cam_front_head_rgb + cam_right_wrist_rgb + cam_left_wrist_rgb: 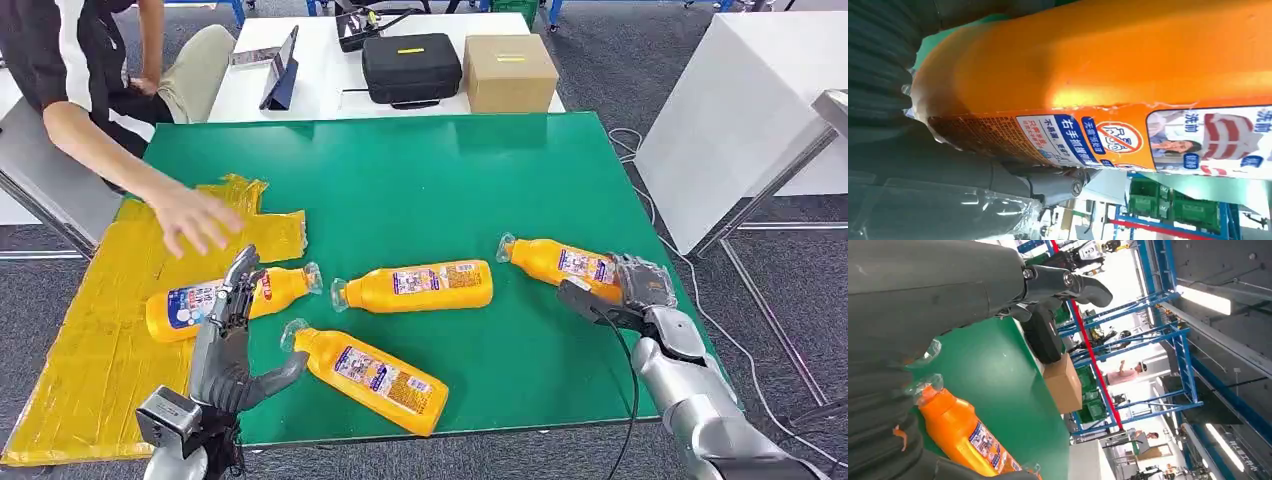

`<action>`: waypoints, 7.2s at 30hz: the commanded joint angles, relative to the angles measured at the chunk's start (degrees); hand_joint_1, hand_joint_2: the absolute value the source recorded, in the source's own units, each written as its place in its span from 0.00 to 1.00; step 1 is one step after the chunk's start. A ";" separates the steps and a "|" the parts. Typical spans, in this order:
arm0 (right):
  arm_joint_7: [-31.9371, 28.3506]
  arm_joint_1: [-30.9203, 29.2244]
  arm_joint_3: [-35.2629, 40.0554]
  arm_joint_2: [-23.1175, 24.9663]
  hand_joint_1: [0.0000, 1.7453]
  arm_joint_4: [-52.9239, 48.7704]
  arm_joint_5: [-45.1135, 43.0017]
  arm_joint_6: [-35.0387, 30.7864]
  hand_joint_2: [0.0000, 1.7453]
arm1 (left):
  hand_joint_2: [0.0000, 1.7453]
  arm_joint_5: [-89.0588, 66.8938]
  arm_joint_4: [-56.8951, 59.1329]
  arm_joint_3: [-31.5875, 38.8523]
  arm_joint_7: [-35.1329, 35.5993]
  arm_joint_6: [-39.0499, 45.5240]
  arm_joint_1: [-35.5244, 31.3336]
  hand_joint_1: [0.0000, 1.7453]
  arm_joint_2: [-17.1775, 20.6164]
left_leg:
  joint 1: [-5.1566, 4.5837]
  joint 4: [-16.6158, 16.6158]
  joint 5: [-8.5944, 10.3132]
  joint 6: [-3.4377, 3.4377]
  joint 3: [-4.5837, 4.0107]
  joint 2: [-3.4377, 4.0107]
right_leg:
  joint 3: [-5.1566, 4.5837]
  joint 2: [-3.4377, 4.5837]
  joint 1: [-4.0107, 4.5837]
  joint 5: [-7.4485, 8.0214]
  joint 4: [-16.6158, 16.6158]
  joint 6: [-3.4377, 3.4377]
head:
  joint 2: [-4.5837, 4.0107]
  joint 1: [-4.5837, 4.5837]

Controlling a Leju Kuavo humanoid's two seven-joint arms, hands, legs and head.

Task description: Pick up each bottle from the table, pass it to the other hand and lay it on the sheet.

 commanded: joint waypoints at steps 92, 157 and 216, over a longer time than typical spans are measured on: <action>-22.74 11.72 29.53 24.56 1.00 -30.49 -45.95 9.80 1.00 | 1.00 -1.57 8.84 -16.16 14.23 -2.46 -15.52 0.00 -0.80 | 0.09 -0.07 0.00 -0.19 -0.38 -0.03 | -0.40 -0.06 0.06 -0.02 -0.06 -0.09 | 0.00 0.02; -24.20 21.14 25.19 20.95 0.00 -53.75 -36.37 0.78 1.00 | 1.00 -6.80 5.24 -8.42 9.47 3.60 -9.51 1.00 0.22 | 0.06 -0.05 -0.05 -0.19 -0.43 -0.07 | -0.43 -0.10 0.03 -0.10 -0.03 -0.08 | 0.02 0.00; -29.24 30.98 16.32 20.04 0.00 -64.96 -49.78 17.64 1.00 | 1.00 -77.48 37.71 3.19 40.29 22.57 -26.55 1.00 -0.60 | 0.07 -0.04 0.02 -0.13 -0.55 0.01 | -0.57 -0.01 0.04 -0.01 -0.01 -0.06 | 0.00 0.02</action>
